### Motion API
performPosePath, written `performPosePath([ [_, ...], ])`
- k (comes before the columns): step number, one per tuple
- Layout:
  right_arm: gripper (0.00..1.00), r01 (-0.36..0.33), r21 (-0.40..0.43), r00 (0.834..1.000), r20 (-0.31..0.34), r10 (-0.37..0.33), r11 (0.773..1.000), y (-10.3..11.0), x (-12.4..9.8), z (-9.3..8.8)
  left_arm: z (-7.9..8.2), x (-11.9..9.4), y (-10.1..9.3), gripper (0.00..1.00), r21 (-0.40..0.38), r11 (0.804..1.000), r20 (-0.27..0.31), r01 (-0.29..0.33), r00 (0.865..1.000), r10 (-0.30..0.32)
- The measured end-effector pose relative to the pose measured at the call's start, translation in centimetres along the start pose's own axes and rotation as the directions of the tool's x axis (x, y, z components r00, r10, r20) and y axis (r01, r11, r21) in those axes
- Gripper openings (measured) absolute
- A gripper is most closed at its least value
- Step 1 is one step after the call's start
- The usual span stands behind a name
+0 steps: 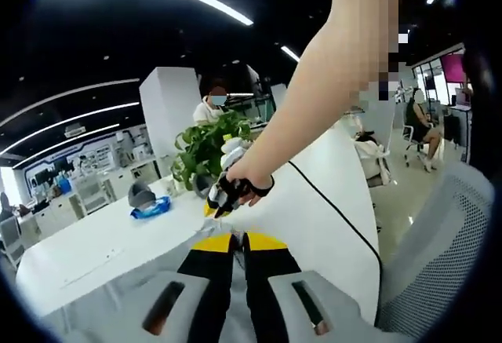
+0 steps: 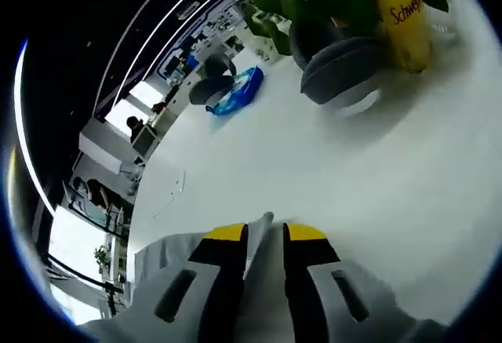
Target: Fold the towel on the table until its edges align and the towel forms a compact rectangular stack.
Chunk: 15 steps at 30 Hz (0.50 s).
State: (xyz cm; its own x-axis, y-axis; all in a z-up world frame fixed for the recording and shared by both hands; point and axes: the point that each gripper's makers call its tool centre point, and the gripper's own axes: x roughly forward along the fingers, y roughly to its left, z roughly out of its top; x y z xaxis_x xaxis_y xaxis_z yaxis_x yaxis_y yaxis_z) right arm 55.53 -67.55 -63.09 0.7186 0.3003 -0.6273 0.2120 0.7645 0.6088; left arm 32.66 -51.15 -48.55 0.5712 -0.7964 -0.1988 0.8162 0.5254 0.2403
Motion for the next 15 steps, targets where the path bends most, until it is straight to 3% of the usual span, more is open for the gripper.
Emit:
performPosePath([
  [2, 0.17, 0.023, -0.064, 1.000, -0.001, -0.023, 0.998, -0.6, 0.2, -0.2, 0.1, 0.0, 0.0, 0.05, 0.019, 1.000, 0.001, 0.000, 1.000, 0.000],
  [6, 0.14, -0.003, 0.002, 1.000, 0.015, 0.003, 1.000, -0.6, 0.6, -0.2, 0.0, 0.0, -0.4, 0.05, 0.015, 1.000, -0.001, 0.011, 1.000, -0.011],
  [11, 0.02, -0.032, -0.045, 0.999, -0.015, 0.031, 0.998, 0.6, 1.0, -1.0, 0.3, 0.0, -0.5, 0.05, 0.004, 1.000, 0.012, 0.018, 1.000, -0.018],
  [15, 0.01, -0.081, 0.016, 0.997, 0.004, 0.081, 0.997, 1.3, 0.7, -1.0, 0.1, -0.2, -0.7, 0.05, -0.004, 1.000, 0.003, 0.025, 1.000, -0.025],
])
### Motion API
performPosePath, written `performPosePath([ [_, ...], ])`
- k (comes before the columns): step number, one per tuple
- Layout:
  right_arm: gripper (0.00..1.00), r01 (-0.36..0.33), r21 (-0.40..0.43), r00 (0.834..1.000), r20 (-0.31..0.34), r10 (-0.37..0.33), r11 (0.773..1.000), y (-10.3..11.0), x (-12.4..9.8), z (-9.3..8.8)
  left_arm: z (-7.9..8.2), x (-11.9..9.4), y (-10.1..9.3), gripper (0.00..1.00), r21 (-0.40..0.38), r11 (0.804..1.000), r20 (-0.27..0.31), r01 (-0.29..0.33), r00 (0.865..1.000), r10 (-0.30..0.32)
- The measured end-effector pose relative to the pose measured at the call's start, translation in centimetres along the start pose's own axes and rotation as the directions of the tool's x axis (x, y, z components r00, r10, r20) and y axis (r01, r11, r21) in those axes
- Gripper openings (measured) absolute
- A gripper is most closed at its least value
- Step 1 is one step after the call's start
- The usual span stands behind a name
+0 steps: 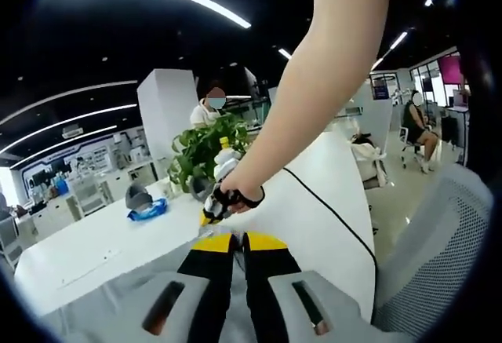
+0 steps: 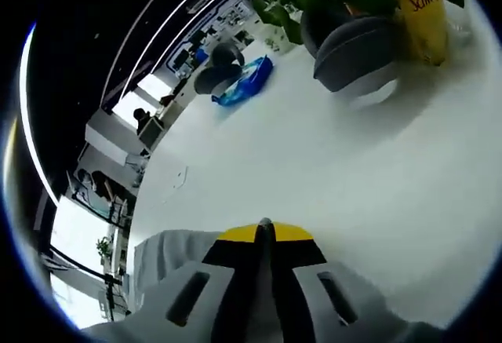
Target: Fold the towel on the table until its edges align and the towel forms a compact rectangular stack.
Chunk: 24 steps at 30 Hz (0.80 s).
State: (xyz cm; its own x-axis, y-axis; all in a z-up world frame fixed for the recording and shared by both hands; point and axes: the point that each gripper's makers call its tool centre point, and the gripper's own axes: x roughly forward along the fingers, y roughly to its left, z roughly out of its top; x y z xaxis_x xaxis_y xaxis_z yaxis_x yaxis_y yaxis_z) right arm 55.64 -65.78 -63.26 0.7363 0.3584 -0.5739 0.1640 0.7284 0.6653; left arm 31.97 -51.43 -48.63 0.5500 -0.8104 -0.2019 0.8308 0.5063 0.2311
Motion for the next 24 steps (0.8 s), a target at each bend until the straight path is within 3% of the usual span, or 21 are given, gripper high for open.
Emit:
performPosePath([
  [3, 0.01, -0.061, 0.058, 0.997, 0.054, 0.058, 0.996, 1.1, -0.5, 1.0, 0.3, 0.0, -0.3, 0.05, -0.012, 1.000, 0.009, 0.008, 1.000, -0.008],
  [5, 0.01, -0.133, 0.081, 0.985, 0.119, 0.123, 0.988, 2.6, -1.2, 2.5, 0.8, 0.0, -0.6, 0.05, -0.017, 1.000, 0.023, 0.018, 1.000, -0.018],
  [8, 0.00, -0.254, 0.114, 0.952, 0.205, 0.228, 0.960, 5.0, -2.3, 4.6, 1.8, 0.3, -1.4, 0.05, -0.017, 0.999, 0.047, 0.045, 0.998, -0.045],
  [12, 0.00, -0.350, 0.116, 0.912, 0.267, 0.311, 0.929, 7.3, -3.8, 6.5, 4.1, 0.8, -3.3, 0.04, 0.022, 0.995, 0.078, 0.099, 0.992, -0.100],
  [17, 0.00, -0.432, 0.098, 0.877, 0.277, 0.393, 0.896, 9.8, -5.5, 7.4, 6.6, 0.8, -5.0, 0.04, 0.040, 0.989, 0.116, 0.145, 0.982, -0.149],
  [21, 0.00, -0.488, 0.076, 0.846, 0.287, 0.450, 0.869, 11.2, -7.4, 7.7, 9.0, 0.3, -5.8, 0.03, 0.031, 0.985, 0.178, 0.169, 0.969, -0.171],
  [24, 0.00, -0.507, 0.062, 0.835, 0.285, 0.471, 0.860, 11.6, -8.5, 7.9, 10.5, -0.1, -6.2, 0.03, 0.026, 0.983, 0.210, 0.183, 0.960, -0.184],
])
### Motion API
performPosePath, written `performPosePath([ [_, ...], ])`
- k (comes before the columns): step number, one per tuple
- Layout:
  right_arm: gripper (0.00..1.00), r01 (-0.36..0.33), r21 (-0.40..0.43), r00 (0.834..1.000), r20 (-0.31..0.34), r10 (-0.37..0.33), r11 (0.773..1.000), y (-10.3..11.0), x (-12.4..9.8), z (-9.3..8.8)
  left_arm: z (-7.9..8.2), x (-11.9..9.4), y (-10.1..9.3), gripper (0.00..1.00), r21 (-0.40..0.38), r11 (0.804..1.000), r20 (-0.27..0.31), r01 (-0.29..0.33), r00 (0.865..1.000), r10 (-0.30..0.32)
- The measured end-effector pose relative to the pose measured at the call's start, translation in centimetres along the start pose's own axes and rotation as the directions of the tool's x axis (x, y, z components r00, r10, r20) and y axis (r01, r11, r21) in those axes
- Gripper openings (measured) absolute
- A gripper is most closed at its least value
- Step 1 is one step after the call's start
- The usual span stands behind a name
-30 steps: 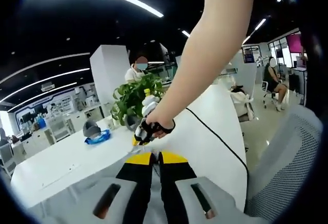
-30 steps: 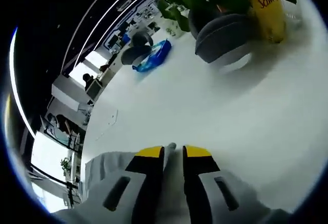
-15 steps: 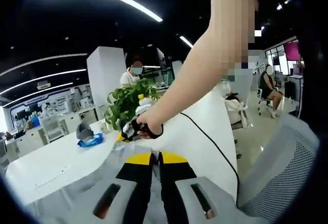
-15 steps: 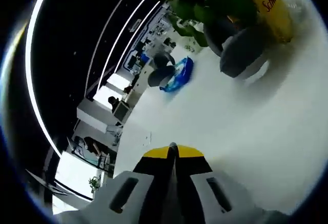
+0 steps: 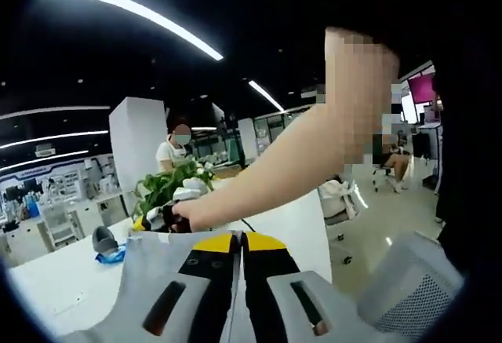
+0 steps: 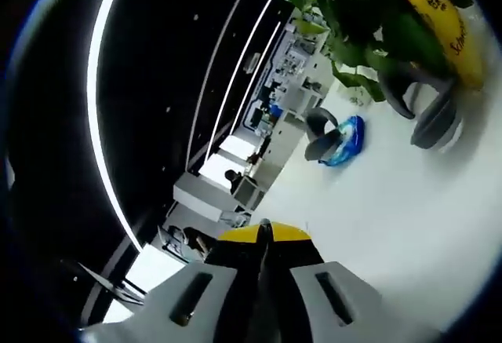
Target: Fold the towel on the table until its edges align and the towel forms a compact rectangular stack.
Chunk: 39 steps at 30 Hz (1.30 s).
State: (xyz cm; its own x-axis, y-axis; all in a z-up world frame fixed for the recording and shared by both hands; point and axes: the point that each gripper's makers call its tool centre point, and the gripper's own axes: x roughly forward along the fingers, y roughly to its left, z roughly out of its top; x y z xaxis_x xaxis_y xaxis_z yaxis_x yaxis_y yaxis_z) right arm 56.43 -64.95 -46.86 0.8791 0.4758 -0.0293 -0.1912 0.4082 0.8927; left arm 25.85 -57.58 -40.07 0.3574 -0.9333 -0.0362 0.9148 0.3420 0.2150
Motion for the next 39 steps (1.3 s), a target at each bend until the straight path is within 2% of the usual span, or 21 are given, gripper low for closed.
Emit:
performPosePath([
  [6, 0.00, -0.021, -0.058, 1.000, -0.017, 0.020, 0.998, 1.8, -2.0, 0.8, 2.0, 0.4, -1.3, 0.03, -0.003, 1.000, 0.024, 0.019, 1.000, -0.019],
  [11, 0.00, -0.034, -0.091, 0.999, -0.041, 0.030, 0.995, 3.4, -2.9, 1.9, 3.4, 0.7, -2.3, 0.03, 0.011, 1.000, 0.026, 0.019, 0.999, -0.019],
  [14, 0.00, -0.049, -0.180, 0.994, -0.100, 0.032, 0.982, 5.1, -3.4, 2.5, 4.9, 0.7, -2.9, 0.03, 0.026, 1.000, 0.039, 0.008, 0.999, -0.009],
  [18, 0.00, -0.060, -0.216, 0.987, -0.155, 0.027, 0.975, 6.9, -4.0, 2.6, 6.4, 0.6, -3.5, 0.03, 0.064, 0.998, 0.054, 0.000, 0.999, -0.003],
  [21, 0.00, -0.068, -0.291, 0.980, -0.199, 0.009, 0.954, 8.1, -4.6, 3.3, 7.1, 0.8, -3.9, 0.03, 0.079, 0.997, 0.053, 0.006, 0.999, -0.010],
  [26, 0.00, -0.088, -0.285, 0.984, -0.176, 0.038, 0.954, 10.6, -5.0, 5.3, 9.5, 1.6, -3.9, 0.03, 0.094, 0.995, 0.095, 0.015, 0.995, -0.024],
  [28, 0.00, -0.077, -0.309, 0.985, -0.170, 0.024, 0.948, 11.4, -5.1, 6.4, 10.4, 2.0, -3.6, 0.03, 0.096, 0.995, 0.114, 0.012, 0.993, -0.023],
  [32, 0.00, -0.064, -0.332, 0.988, -0.157, 0.011, 0.941, 12.1, -4.9, 7.2, 11.9, 2.5, -2.7, 0.03, 0.092, 0.996, 0.144, 0.002, 0.989, -0.015],
  [36, 0.00, -0.055, -0.348, 0.988, -0.152, 0.002, 0.936, 12.6, -4.6, 7.4, 13.0, 2.5, -2.1, 0.03, 0.087, 0.996, 0.173, -0.001, 0.985, -0.014],
  [39, 0.00, -0.052, -0.381, 0.986, -0.168, -0.014, 0.923, 12.8, -4.4, 6.7, 12.6, 1.5, -1.6, 0.03, 0.079, 0.997, 0.168, -0.013, 0.986, -0.001],
])
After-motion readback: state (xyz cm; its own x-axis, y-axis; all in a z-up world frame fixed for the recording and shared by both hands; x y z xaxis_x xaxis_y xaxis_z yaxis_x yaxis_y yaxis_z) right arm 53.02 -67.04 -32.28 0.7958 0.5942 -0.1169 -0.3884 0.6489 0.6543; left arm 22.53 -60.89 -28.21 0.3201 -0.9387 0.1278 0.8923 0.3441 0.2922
